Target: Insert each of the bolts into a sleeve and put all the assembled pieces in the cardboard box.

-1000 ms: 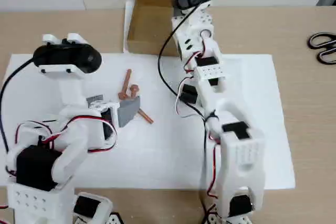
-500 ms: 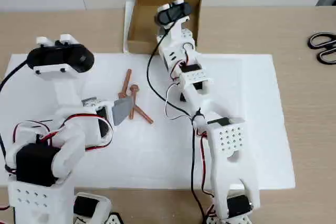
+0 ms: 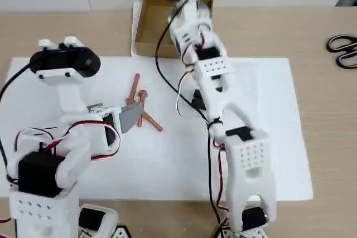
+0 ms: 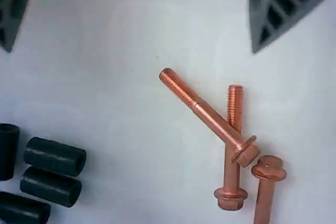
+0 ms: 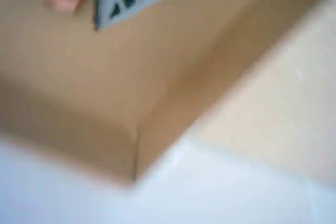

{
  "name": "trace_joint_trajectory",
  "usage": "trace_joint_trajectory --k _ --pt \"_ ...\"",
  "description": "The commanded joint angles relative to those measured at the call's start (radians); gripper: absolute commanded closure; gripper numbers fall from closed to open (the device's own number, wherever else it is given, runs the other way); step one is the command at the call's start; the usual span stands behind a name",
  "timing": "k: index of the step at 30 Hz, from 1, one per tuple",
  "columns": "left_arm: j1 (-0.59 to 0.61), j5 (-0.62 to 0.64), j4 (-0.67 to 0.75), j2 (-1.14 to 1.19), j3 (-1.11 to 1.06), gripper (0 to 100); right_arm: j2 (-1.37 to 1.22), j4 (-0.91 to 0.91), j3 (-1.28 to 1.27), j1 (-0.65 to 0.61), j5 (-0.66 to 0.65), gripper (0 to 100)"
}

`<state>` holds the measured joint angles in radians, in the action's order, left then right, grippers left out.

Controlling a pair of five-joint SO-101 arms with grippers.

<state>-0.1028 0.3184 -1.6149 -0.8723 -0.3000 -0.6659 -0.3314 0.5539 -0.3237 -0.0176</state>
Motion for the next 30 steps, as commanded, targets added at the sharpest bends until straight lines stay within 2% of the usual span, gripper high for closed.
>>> trace_joint_trajectory --k 1,12,17,20,25,28,30 --pt "-0.002 -0.006 -0.021 -0.012 0.002 73 0.255 -0.177 0.061 0.028 -0.006 75.7" --pt "-0.002 -0.006 -0.025 -0.012 0.004 73 0.711 -1.027 0.061 0.059 -0.005 75.7" --pt "-0.002 -0.006 -0.025 -0.012 0.004 73 0.840 -1.302 0.061 0.061 -0.005 75.7" --pt "-0.002 -0.006 -0.025 -0.012 0.004 73 0.898 -1.342 0.020 0.067 -0.005 75.7" --pt "-0.002 -0.006 -0.026 -0.012 0.002 73 0.952 -1.333 -0.261 0.104 0.014 75.7" --pt "-0.002 -0.006 -0.040 -0.012 0.002 73 0.949 -1.264 -0.437 0.104 0.107 75.7" --pt "-0.002 -0.006 -0.040 -0.012 0.002 73 0.949 -1.145 -0.559 0.099 0.181 75.7"
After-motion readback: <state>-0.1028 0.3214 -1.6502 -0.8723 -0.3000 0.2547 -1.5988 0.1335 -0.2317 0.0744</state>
